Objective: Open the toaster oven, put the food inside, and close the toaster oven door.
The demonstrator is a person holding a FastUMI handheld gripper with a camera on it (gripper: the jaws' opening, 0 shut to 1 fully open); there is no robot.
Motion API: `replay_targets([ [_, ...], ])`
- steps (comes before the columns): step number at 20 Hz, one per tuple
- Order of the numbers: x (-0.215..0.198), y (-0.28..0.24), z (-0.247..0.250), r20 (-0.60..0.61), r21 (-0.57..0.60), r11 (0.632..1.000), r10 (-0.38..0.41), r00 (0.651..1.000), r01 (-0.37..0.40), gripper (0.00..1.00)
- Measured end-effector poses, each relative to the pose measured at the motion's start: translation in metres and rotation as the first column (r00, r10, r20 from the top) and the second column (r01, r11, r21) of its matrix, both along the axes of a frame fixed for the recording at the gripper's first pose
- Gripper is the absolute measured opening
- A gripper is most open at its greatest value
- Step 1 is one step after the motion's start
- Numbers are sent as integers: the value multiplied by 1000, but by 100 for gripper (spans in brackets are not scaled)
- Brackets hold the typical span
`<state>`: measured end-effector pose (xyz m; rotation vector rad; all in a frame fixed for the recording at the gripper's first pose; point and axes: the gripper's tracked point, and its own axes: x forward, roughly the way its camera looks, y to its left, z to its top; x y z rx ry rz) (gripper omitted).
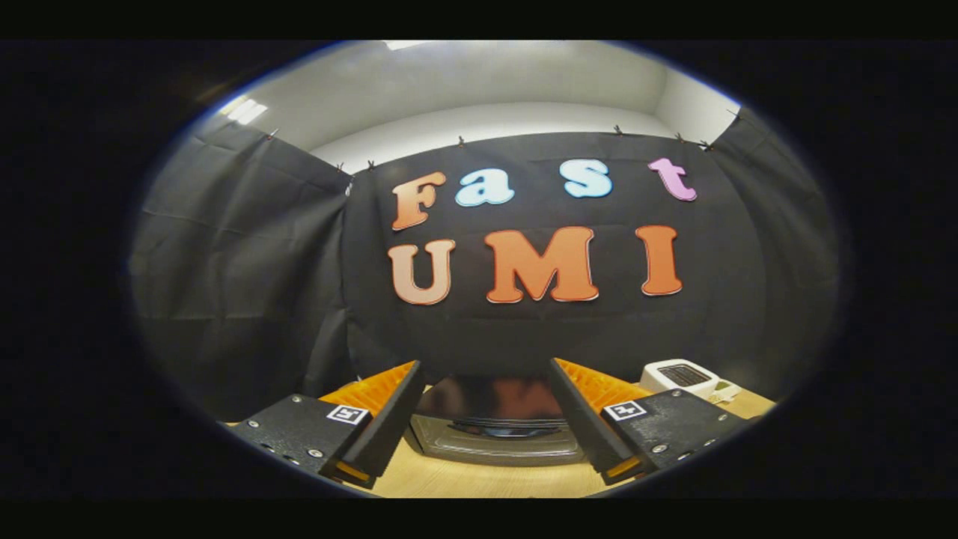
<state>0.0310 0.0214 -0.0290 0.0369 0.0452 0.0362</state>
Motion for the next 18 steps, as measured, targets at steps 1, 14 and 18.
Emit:
replay_targets([
  [1,0,1,2,7,-4,1000,1,1000,-1,98],
  [14,33,-1,-46,-135,-24,999,-38,990,35,98],
  [18,57,-7,-102,-291,-67,996,-72,954,54,99],
])
